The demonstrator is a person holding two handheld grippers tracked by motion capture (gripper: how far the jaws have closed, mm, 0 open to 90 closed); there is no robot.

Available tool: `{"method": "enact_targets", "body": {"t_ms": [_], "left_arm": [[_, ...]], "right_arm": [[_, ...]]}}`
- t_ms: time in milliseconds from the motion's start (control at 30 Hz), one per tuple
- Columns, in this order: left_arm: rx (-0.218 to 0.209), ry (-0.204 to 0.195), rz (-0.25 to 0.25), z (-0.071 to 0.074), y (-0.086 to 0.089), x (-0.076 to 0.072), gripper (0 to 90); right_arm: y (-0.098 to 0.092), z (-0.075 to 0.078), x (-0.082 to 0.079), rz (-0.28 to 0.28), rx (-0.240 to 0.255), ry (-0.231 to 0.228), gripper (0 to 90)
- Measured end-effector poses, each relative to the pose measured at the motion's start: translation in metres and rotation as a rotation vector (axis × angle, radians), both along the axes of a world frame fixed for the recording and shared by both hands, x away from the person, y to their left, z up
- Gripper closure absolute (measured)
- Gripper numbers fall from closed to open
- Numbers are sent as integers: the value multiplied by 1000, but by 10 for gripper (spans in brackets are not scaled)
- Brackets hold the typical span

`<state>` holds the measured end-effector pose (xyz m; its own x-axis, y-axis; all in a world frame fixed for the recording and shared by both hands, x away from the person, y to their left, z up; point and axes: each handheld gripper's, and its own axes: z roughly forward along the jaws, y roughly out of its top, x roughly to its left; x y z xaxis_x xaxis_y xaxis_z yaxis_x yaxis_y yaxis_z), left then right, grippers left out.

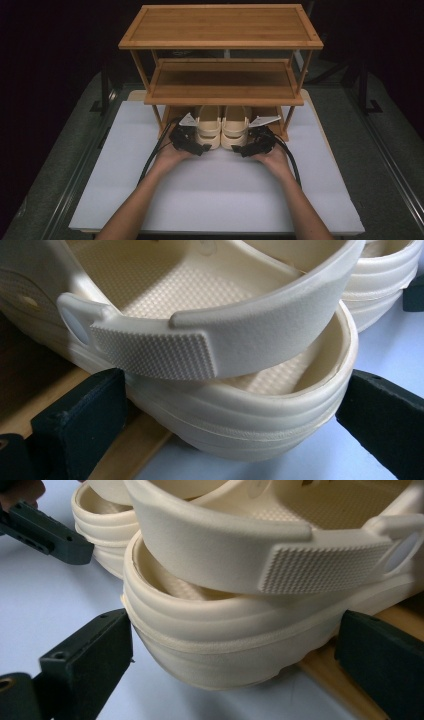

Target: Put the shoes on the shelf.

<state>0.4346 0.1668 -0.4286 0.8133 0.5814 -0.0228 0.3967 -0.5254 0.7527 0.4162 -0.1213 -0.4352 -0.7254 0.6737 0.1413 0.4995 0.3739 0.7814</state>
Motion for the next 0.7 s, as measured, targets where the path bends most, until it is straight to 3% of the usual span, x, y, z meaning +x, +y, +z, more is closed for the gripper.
{"method": "enact_targets", "body": {"t_ms": [300, 533, 700], "left_arm": [[-7, -15, 33, 0, -3, 14, 0], [22, -35, 65, -5, -8, 24, 0], [-5, -34, 88, -5, -9, 32, 1]], "right_arm": [[1, 0, 16, -7, 4, -13, 20], [5, -6, 29, -30, -35, -19, 28], [7, -8, 38, -37, -55, -36, 32]]}}
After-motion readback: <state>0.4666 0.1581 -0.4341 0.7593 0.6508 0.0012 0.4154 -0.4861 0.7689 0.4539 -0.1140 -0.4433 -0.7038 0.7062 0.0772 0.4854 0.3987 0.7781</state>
